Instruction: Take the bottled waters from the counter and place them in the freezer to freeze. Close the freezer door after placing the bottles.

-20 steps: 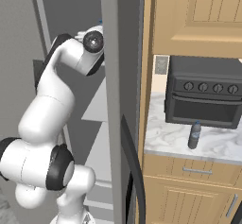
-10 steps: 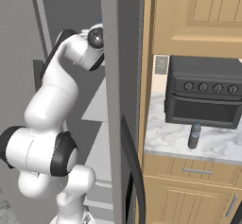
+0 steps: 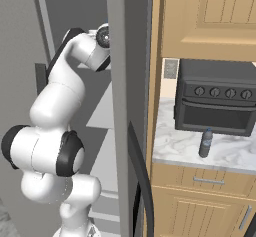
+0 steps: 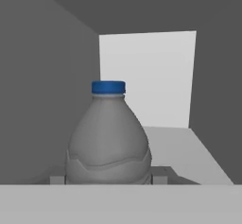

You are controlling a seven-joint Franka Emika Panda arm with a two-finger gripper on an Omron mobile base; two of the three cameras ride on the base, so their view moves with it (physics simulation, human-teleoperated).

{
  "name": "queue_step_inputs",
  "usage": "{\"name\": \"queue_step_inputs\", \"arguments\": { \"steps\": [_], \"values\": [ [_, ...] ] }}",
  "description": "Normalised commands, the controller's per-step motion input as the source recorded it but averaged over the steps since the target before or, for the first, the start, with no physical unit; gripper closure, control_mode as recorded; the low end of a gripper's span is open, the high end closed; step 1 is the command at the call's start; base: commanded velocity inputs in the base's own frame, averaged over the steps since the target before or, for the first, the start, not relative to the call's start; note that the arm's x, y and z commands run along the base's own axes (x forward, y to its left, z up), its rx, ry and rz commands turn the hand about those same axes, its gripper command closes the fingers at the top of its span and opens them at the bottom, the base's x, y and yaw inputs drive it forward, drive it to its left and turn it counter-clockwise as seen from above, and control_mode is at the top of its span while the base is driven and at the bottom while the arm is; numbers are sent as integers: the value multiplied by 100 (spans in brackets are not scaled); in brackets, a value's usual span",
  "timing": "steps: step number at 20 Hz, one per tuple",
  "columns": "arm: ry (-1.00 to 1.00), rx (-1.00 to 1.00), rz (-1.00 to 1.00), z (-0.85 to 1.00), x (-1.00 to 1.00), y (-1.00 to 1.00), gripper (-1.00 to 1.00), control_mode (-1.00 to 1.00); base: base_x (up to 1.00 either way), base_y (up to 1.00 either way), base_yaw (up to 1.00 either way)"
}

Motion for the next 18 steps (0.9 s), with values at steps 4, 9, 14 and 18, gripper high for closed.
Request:
{"name": "queue_step_inputs", "arguments": {
  "steps": [4, 9, 14, 18],
  "values": [
    [0, 0, 0, -32, 14, 0, 100, -100, 0, 0, 0],
    [-1, 0, 0, -40, 2, 0, 100, -100, 0, 0, 0],
    [0, 0, 0, -39, 0, 0, 100, -100, 0, 0, 0],
    [-1, 0, 0, -36, 0, 0, 100, -100, 0, 0, 0]
  ]
}}
